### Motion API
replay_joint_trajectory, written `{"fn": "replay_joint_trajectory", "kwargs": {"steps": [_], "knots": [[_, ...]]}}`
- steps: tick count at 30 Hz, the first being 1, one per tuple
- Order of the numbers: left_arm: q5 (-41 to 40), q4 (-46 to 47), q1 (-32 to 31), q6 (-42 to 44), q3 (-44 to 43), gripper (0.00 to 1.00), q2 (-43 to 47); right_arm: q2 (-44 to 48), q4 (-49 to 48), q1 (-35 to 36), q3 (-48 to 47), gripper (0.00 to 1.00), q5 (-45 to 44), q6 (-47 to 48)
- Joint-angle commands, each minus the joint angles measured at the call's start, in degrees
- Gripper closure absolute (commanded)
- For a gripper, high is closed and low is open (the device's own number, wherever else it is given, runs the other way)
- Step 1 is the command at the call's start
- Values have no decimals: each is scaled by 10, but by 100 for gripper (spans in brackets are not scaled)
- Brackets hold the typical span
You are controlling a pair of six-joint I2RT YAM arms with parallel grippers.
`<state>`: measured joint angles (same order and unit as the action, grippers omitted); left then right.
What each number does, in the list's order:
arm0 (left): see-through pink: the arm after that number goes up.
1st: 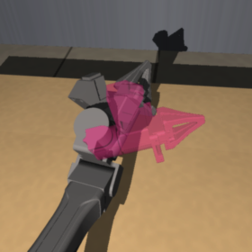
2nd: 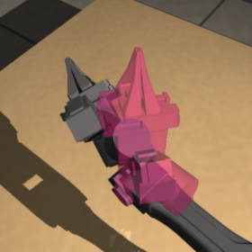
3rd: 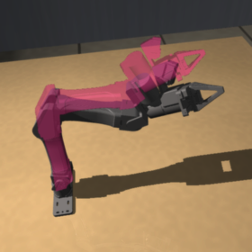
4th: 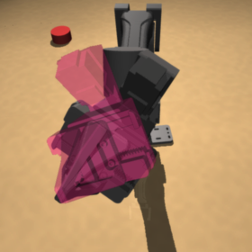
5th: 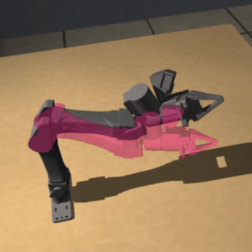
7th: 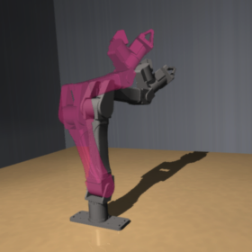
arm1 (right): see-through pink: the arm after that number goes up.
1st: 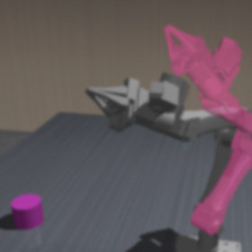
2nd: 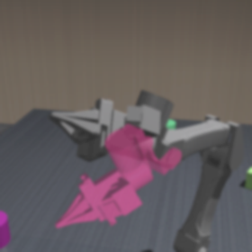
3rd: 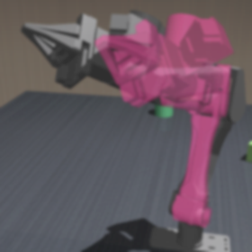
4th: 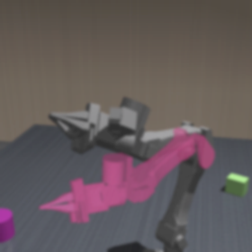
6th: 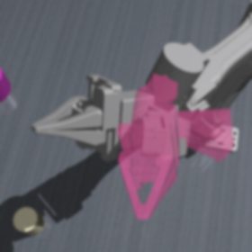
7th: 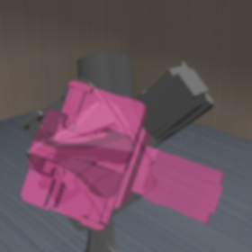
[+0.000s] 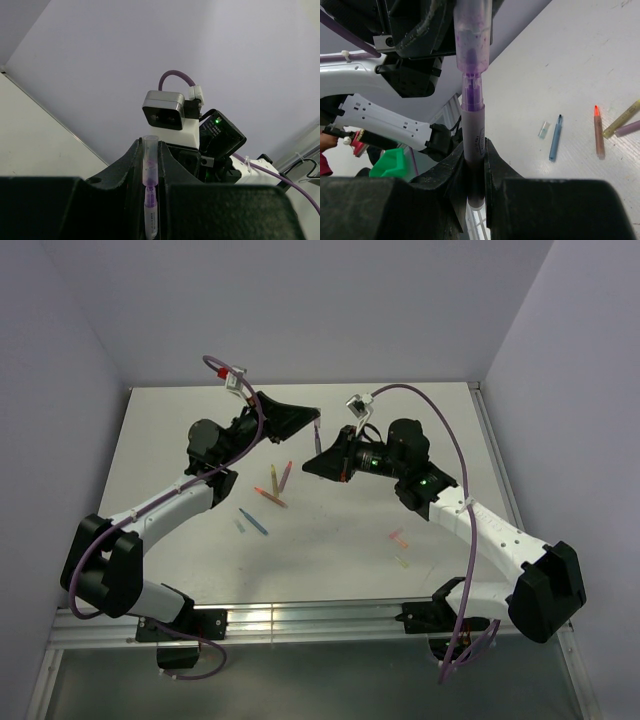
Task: Insert the pens into the pen caps
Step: Insert the pen cap onto the pen.
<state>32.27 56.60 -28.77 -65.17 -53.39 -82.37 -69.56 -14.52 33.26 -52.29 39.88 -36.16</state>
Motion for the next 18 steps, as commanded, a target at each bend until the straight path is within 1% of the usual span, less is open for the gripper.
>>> {"fn": "replay_joint_trajectory", "kwargs": {"steps": [1,10,18], "knots": [[9,17,-6,17,-16,100,12,14,-7,4,-31,100,-7,14],[9,18,-10,18,-12,100,12,14,3,2,-37,100,-27,14],[-14,2,-30,38,-1,100,26,7,-21,-3,-46,100,-43,-7]]}}
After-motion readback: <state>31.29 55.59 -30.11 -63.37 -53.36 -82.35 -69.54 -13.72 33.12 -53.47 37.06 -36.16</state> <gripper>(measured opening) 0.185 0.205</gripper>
